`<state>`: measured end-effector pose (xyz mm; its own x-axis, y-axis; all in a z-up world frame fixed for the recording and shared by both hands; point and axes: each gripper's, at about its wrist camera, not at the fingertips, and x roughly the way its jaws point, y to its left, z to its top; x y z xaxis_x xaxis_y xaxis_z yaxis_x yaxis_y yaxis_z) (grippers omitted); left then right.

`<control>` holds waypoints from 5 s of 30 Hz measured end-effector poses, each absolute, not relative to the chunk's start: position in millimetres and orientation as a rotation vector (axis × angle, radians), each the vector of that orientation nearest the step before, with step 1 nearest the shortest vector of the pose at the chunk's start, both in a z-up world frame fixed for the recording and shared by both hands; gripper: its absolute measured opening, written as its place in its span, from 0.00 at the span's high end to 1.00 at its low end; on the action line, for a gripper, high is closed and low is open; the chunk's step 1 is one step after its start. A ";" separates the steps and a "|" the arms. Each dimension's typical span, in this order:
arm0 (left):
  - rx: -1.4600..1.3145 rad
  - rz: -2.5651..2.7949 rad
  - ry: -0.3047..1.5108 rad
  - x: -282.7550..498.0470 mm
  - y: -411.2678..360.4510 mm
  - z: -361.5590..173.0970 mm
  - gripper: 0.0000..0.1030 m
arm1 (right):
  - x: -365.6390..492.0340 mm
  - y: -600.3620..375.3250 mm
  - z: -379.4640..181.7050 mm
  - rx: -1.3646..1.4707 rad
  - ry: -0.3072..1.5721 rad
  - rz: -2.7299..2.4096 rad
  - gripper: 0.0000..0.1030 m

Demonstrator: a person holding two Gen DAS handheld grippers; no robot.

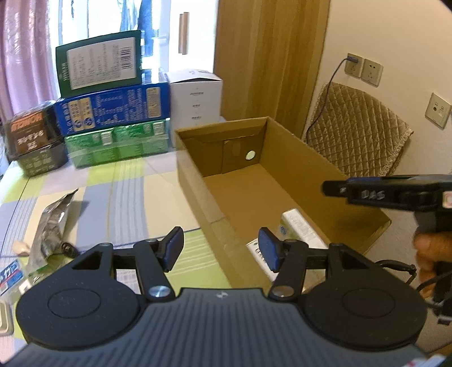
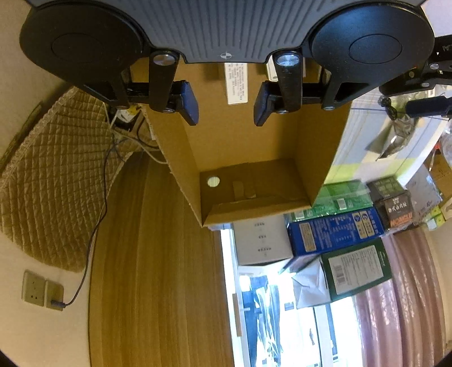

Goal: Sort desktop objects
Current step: 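Open the left tool while the right opens, dropping both boxes into the cardboard box, then move both tools back over the table objects, then grasp the long white box with the left tool while the right grasps the red sachet, then carry the white box with the left tool while the right carries the red sachet to the cardboard box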

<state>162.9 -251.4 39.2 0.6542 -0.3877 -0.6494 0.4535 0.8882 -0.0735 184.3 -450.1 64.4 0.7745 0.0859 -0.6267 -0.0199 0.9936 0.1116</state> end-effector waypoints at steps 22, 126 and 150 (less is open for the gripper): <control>0.000 -0.201 0.789 72.0 -70.4 11.8 0.34 | 68.0 -326.8 81.2 0.127 0.603 0.287 0.17; 0.114 -0.194 0.874 204.3 10.5 -91.8 0.66 | 207.8 -146.9 -88.9 -0.108 0.767 0.436 0.52; 0.107 -0.213 0.902 121.7 -27.3 -89.3 0.79 | 125.5 -201.3 -73.6 -0.058 0.797 0.336 0.74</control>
<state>121.7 -27.3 -89.3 0.6010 -0.1386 -0.7871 0.2285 0.9735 0.0031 125.5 -201.3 -73.6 0.6485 0.2738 -0.7103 -0.3169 0.9455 0.0752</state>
